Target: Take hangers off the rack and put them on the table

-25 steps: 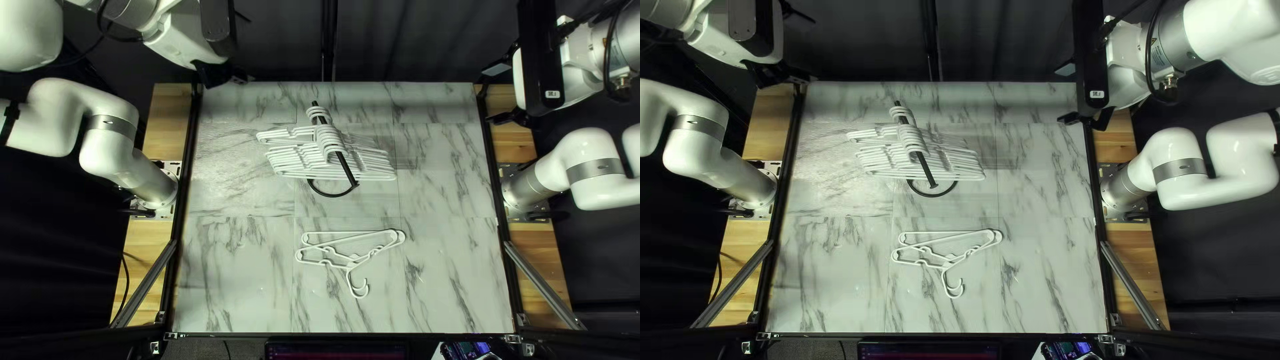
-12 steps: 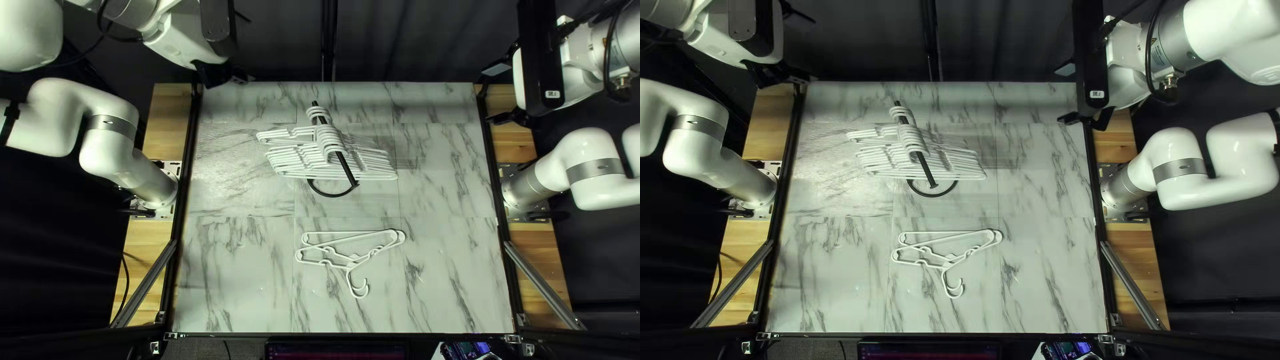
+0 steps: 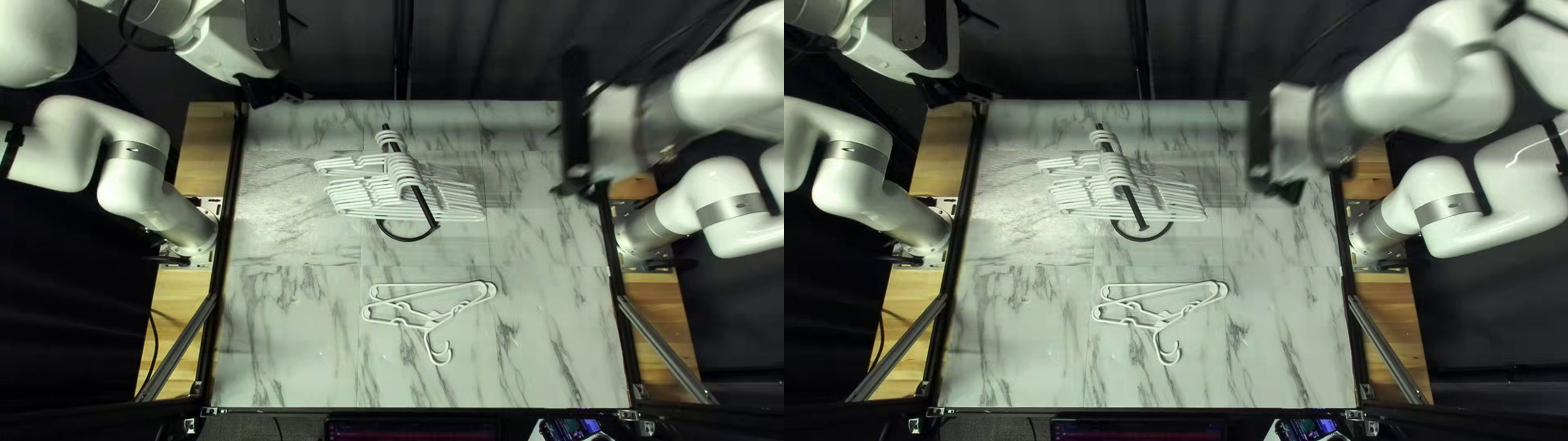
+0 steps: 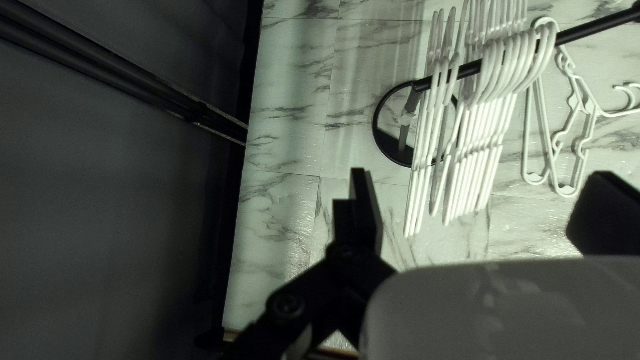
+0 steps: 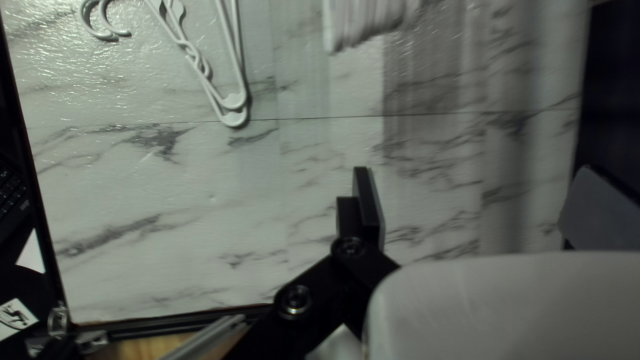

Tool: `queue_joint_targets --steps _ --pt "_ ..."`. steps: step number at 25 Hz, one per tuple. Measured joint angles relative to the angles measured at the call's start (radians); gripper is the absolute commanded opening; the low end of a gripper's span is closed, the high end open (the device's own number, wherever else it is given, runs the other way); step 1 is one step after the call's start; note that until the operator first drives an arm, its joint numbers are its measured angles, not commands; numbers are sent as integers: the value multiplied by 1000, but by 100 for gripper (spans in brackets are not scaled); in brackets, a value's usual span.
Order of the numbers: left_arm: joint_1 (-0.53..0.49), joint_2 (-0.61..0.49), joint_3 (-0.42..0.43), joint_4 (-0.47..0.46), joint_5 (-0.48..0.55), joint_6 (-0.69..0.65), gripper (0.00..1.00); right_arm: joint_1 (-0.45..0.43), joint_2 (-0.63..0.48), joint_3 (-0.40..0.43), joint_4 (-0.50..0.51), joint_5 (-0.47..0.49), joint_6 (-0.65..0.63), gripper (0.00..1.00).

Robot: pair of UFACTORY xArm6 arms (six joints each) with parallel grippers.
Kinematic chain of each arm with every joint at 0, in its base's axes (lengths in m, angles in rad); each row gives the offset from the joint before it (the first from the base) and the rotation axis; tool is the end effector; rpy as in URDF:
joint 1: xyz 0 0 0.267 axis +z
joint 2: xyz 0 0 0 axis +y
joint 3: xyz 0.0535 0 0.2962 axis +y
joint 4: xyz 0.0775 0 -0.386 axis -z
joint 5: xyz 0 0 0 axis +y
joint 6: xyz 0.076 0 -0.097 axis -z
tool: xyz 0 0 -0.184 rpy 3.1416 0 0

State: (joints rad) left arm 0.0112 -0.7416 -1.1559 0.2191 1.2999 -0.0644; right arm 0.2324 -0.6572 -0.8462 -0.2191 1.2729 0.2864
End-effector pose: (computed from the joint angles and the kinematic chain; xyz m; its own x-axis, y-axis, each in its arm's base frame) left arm 0.3985 0.0589 0.5350 0.8224 0.0140 0.5687 0.1339 -0.9764 -0.1696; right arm 0.3922 0.0378 0.3352 0.9618 0.0072 0.2737 -0.0340 -0.9888 0.1455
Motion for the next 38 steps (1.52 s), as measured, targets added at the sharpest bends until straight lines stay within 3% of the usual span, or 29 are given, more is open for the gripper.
queue_joint_targets --steps 5,10,21,26,38 --pt "0 0 0 0 0 0 100 68 158 -23 -43 -80 133 100" --pt "0 0 0 0 0 0 100 90 243 -12 -98 -187 213 100" --pt "0 0 0 0 0 0 100 112 295 63 -258 -308 455 100" --pt "0 0 0 0 0 0 100 89 325 70 -278 -358 484 100" --pt "0 0 0 0 0 0 100 112 405 4 -296 -371 513 100"
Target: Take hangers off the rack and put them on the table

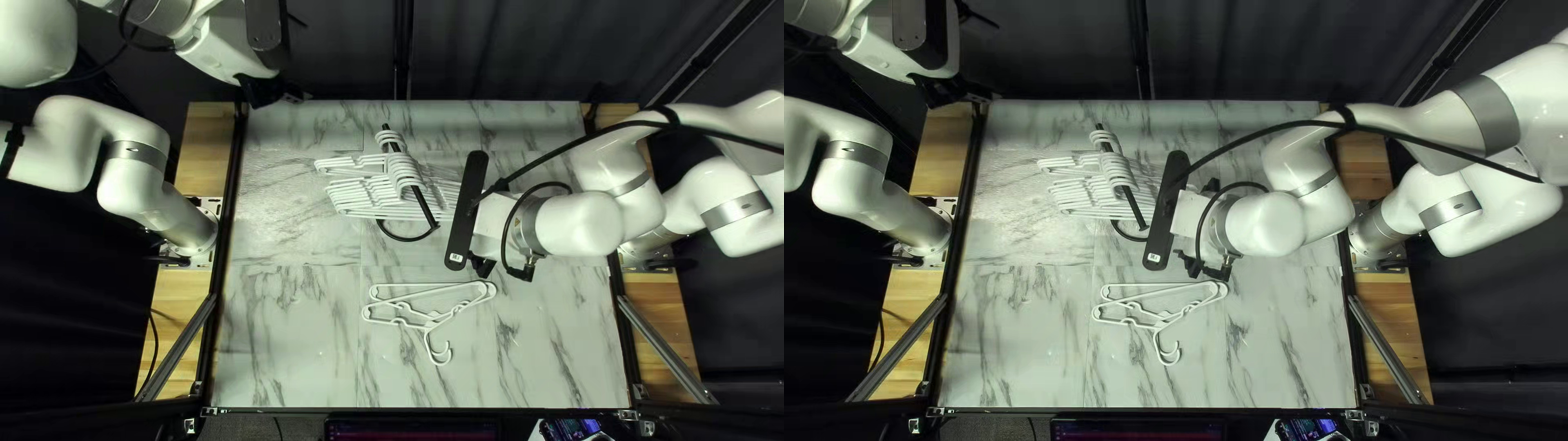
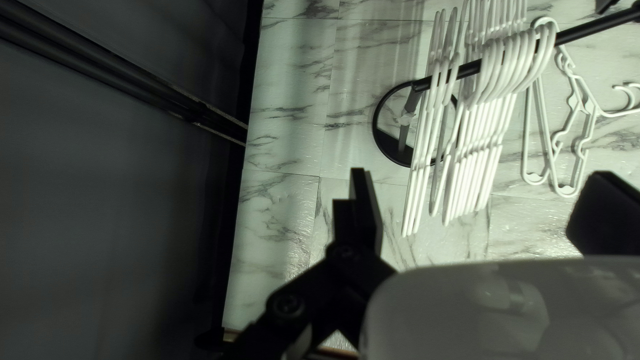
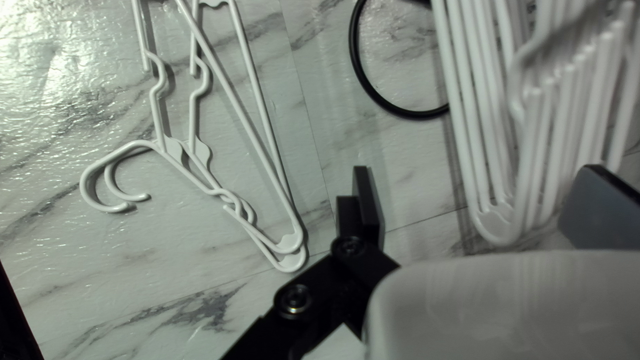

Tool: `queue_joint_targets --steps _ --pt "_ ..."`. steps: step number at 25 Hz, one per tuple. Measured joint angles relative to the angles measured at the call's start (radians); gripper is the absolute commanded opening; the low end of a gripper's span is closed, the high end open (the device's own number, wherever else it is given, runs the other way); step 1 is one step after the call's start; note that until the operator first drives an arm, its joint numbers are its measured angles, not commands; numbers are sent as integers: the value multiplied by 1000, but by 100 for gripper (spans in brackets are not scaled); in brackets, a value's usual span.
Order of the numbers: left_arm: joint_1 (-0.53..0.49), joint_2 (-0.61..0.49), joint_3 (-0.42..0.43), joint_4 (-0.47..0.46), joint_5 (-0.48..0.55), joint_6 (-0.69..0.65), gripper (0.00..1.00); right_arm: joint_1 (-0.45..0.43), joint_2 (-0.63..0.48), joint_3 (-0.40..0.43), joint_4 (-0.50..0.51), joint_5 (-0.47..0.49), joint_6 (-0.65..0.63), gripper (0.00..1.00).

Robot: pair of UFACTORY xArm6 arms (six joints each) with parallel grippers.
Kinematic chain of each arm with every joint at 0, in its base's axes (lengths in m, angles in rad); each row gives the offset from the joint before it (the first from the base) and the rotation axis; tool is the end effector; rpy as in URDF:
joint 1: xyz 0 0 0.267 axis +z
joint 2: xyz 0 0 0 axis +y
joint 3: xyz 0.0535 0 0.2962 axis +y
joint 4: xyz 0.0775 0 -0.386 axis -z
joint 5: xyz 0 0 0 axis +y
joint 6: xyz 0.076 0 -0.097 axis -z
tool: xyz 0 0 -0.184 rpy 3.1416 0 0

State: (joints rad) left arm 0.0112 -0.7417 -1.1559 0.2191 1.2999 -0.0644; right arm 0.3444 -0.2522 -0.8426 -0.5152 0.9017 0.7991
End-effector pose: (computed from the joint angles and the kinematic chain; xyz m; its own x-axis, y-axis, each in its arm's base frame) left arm 0.3984 0.0589 0.5350 0.8224 0.0140 0.5688 0.1339 -0.9764 -0.1696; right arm 0.4951 0.0869 0.2180 0.9109 -0.1094 0.3978 -0.2102 -0.9528 0.2191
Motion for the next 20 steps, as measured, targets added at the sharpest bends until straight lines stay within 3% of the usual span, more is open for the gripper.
queue_joint_targets --steps 7,20 --pt "0 0 0 0 0 0 100 -30 -16 53 12 -56 -25 100" --pt "0 0 0 0 0 0 100 -37 1 51 16 -83 -37 100"
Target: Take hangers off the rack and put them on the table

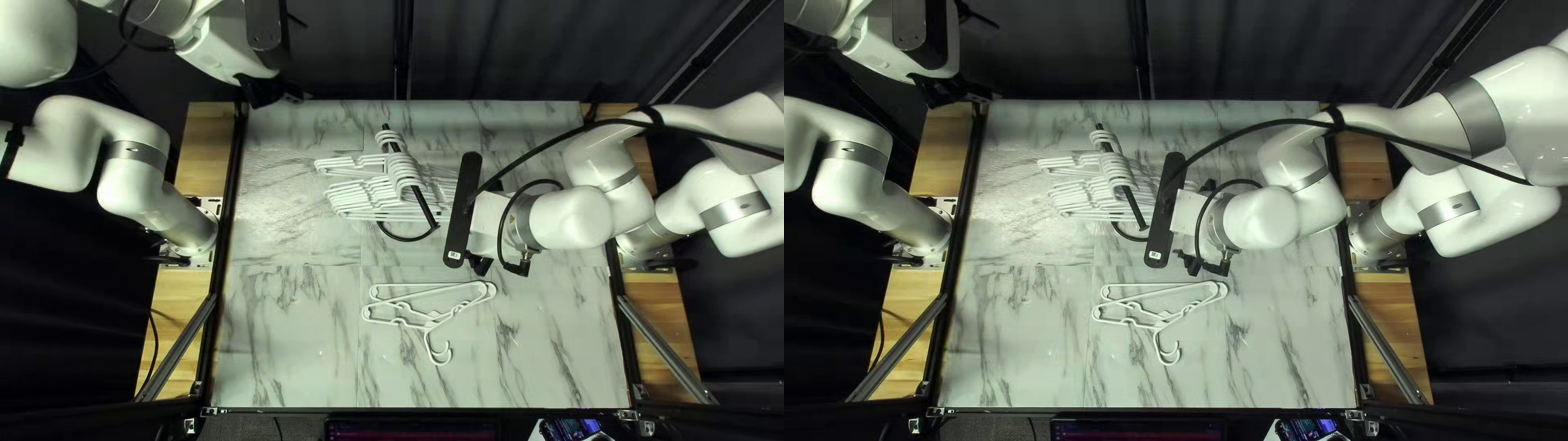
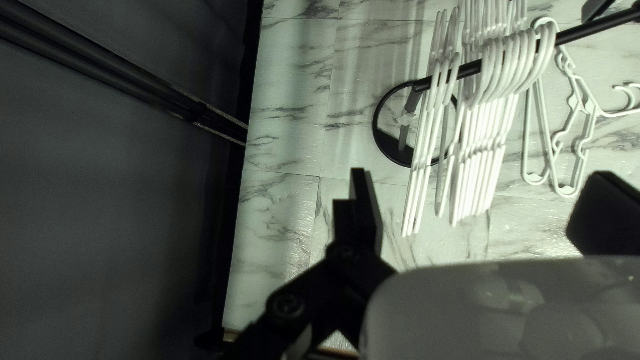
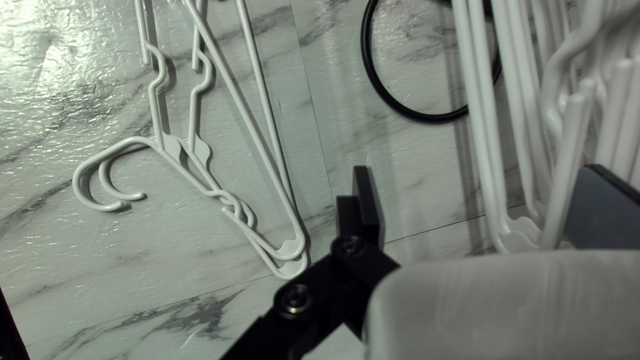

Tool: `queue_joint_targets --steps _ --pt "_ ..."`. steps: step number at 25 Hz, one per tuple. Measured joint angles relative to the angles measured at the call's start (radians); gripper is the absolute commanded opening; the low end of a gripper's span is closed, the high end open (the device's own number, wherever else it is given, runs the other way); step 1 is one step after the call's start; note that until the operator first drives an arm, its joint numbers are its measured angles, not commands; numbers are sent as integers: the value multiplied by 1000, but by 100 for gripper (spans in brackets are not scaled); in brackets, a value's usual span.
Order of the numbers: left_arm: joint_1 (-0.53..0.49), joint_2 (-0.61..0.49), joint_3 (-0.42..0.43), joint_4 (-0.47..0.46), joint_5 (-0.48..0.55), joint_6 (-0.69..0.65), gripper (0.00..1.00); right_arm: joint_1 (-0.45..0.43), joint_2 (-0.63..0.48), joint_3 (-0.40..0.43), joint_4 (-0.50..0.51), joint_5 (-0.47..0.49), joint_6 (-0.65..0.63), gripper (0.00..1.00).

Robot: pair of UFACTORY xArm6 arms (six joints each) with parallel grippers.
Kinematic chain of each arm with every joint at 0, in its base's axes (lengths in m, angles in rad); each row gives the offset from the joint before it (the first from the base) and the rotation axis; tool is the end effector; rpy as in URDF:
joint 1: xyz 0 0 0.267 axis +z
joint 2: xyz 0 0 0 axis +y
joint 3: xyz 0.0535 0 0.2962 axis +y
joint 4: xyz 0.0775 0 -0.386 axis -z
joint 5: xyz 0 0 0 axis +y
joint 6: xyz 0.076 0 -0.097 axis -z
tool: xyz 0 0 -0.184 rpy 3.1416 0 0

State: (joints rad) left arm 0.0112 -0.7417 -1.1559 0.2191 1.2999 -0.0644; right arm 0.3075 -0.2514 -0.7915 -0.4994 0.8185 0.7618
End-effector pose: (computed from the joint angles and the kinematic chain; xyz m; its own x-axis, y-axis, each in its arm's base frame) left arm 0.3984 0.0589 0.5350 0.8224 0.0140 0.5688 0.1339 -0.9764 -0.1696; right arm 0.4956 0.0804 0.1988 0.9138 -0.0971 0.3944 -0.1867 -0.9628 0.1955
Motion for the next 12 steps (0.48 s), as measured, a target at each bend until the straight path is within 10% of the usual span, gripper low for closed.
queue_joint_targets --steps 12 --pt "0 0 0 0 0 0 100 3 3 -9 1 4 -6 100"
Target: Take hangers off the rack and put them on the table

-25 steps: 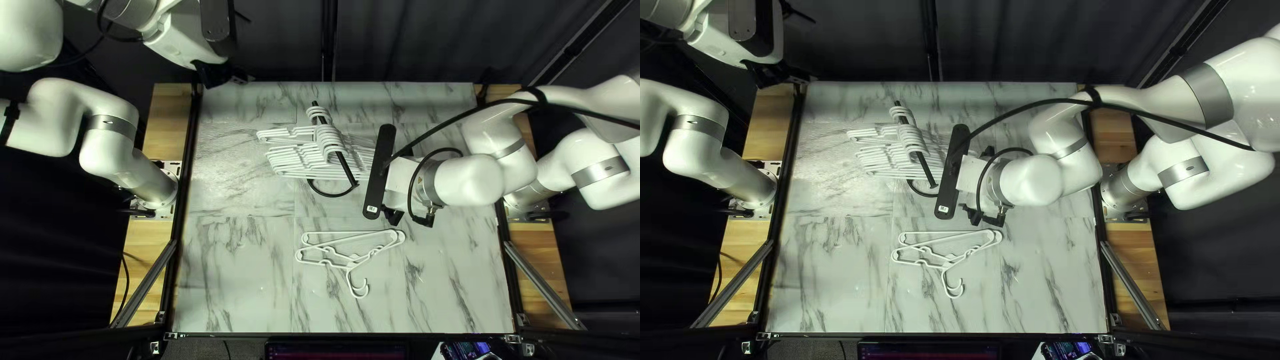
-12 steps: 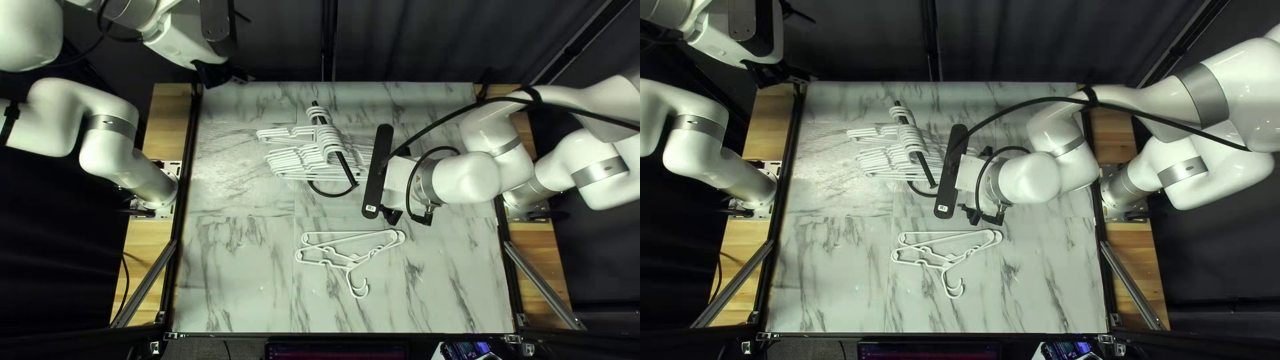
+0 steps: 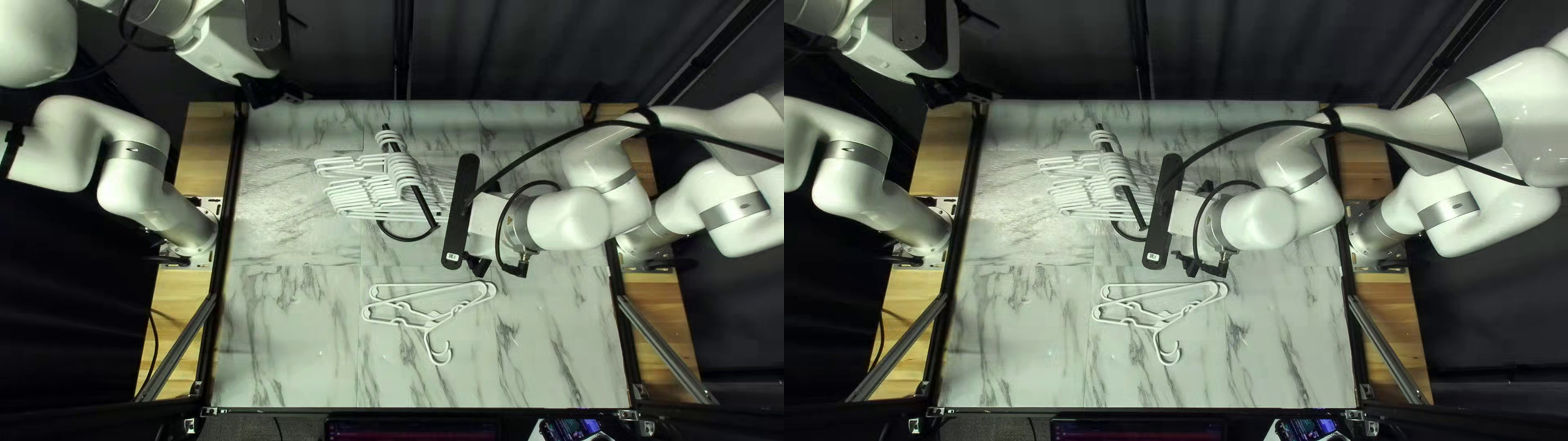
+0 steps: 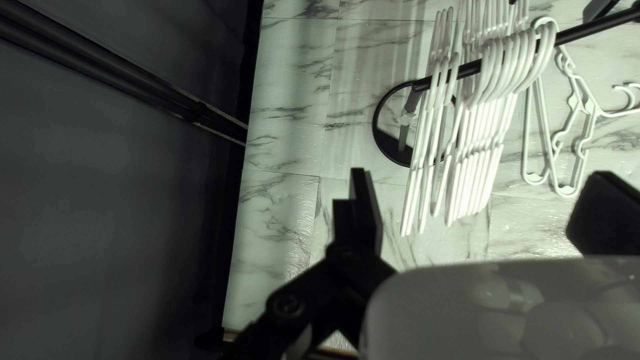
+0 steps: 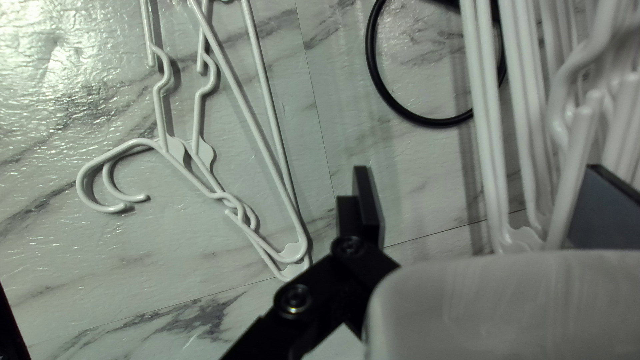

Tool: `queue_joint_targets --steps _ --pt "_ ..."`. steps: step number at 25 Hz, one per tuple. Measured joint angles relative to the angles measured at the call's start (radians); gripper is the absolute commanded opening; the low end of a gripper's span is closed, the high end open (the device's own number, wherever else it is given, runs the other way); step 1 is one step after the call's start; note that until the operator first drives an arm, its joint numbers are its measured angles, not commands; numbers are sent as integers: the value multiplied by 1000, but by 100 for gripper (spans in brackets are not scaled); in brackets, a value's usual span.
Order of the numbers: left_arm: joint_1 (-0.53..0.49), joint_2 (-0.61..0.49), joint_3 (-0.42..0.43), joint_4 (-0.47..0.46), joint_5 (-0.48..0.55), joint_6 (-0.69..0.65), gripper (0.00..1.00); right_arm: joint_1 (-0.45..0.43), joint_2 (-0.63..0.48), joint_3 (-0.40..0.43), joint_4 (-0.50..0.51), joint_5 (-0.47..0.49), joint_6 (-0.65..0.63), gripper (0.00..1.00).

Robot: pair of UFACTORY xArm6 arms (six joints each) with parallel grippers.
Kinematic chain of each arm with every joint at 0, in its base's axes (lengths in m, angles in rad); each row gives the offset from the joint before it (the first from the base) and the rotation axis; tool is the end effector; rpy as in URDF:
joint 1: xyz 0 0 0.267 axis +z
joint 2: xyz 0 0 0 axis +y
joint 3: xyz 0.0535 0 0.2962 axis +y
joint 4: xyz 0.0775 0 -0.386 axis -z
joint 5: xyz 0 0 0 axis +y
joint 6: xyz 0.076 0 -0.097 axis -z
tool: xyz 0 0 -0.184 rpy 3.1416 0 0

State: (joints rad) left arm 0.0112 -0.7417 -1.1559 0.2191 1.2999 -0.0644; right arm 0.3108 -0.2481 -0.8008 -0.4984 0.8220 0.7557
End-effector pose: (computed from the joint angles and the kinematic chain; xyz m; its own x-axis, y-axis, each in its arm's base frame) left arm 0.3984 0.0589 0.5350 0.8224 0.0140 0.5688 0.1339 -0.9764 -0.1696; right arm 0.4976 0.0825 0.2016 0.9139 -0.0904 0.3957 -0.1804 -0.9638 0.1965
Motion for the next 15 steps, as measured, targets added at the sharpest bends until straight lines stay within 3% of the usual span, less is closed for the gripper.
queue_joint_targets --steps 9,15 --pt "0 0 0 0 0 0 100 32 -35 -27 -8 78 26 100" --pt "0 0 0 0 0 0 100 35 -14 -36 -16 71 37 100"
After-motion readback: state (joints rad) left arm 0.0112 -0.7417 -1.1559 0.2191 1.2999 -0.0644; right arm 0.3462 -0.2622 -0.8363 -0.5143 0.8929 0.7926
